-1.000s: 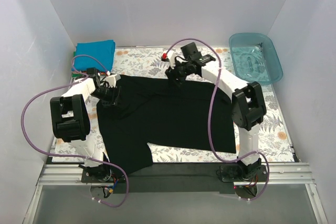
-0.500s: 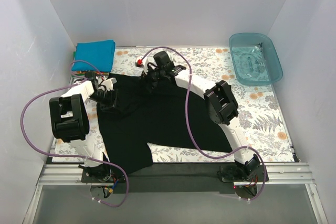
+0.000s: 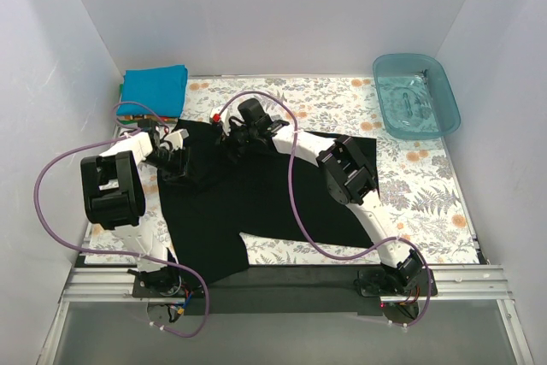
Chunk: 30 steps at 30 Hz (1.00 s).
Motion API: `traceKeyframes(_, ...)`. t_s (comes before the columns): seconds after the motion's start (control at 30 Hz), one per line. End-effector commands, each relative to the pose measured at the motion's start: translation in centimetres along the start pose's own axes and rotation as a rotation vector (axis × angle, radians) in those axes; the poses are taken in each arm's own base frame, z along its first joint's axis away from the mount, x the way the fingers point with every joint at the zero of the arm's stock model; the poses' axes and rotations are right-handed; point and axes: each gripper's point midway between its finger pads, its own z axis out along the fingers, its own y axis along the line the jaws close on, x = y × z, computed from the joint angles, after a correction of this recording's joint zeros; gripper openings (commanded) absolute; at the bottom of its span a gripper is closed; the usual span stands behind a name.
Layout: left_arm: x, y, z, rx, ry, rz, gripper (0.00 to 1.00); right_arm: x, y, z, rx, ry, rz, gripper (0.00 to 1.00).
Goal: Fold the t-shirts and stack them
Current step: Fold the tshirt
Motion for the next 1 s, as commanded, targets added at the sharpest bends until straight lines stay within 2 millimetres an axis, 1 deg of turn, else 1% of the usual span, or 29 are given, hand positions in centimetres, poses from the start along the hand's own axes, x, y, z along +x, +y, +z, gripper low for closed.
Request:
traceKeyframes(0.0, -0.2, 0.1, 0.1, 0.006, -0.015, 0.001, 0.40, -2.7, -0.6, 0.0, 0.011, -0.074, -0.065, 0.72)
traceKeyframes(0.03, -0.1, 0.0, 0.1, 0.010, -0.010, -0.002, 0.40, -2.7, -0.6, 0.0, 0.008, -0.074, -0.067, 0.60)
traceKeyframes(0.07, -0.1, 0.0, 0.1, 0.013, -0.012, -0.002, 0.40, -2.6, -0.4, -0.1, 0.001, -0.073, -0.065, 0.55)
traceKeyframes(0.1, -0.2, 0.0, 0.1, 0.011, -0.013, 0.001, 0.39, -3.1, -0.2, -0.3, -0.003, -0.081, -0.070, 0.45)
traceKeyframes(0.17, -0.3, 0.0, -0.1, 0.007, -0.019, 0.003, 0.39, -3.0, 0.3, -0.6, -0.018, -0.079, -0.068, 0.35)
traceKeyframes(0.2, -0.3, 0.0, -0.1, 0.007, -0.017, 0.002, 0.39, -3.7, 0.6, -1.1, -0.020, -0.087, -0.074, 0.23)
traceKeyframes(0.3, -0.3, -0.2, -0.2, 0.015, -0.016, 0.001, 0.36, -4.4, 1.4, -2.0, -0.034, -0.096, -0.077, 0.02)
traceKeyframes(0.47, -0.2, -0.3, -0.4, 0.012, -0.017, 0.003, 0.27, -5.2, 2.4, -3.4, -0.049, -0.106, -0.072, 0.01)
traceKeyframes(0.5, -0.2, -0.5, -0.6, 0.016, -0.017, 0.006, 0.21, -5.3, 2.6, -3.5, -0.052, -0.109, -0.072, 0.01)
traceKeyframes(0.57, -0.2, -0.6, -0.8, 0.020, -0.020, 0.007, 0.16, -5.6, 3.0, -4.0, -0.056, -0.113, -0.072, 0.01)
traceKeyframes(0.6, -0.2, -0.7, -0.9, 0.019, -0.019, 0.008, 0.11, -5.6, 3.1, -4.1, -0.059, -0.114, -0.071, 0.01)
traceKeyframes(0.67, -0.3, -0.8, -1.2, 0.017, -0.023, 0.011, 0.07, -5.9, 3.4, -4.6, -0.061, -0.119, -0.070, 0.01)
traceKeyframes(0.8, -0.1, -0.7, -1.3, 0.003, -0.015, 0.012, 0.03, -5.8, 3.7, -5.2, -0.061, -0.118, -0.071, 0.01)
traceKeyframes(0.87, 0.2, -0.6, -1.3, 0.001, -0.005, 0.012, 0.08, -5.7, 3.3, -5.2, -0.041, -0.109, -0.075, 0.01)
traceKeyframes(0.9, 0.3, -0.5, -1.3, 0.000, -0.002, 0.016, 0.09, -5.2, 3.0, -5.0, -0.032, -0.095, -0.068, 0.20)
traceKeyframes(0.93, 0.5, -0.5, -1.2, -0.001, 0.000, 0.016, 0.10, -5.0, 2.7, -4.8, -0.025, -0.088, -0.064, 0.29)
traceKeyframes(0.97, 0.5, -0.5, -1.2, -0.002, -0.007, 0.020, 0.10, -5.2, 2.1, -4.8, -0.004, -0.090, -0.065, 0.36)
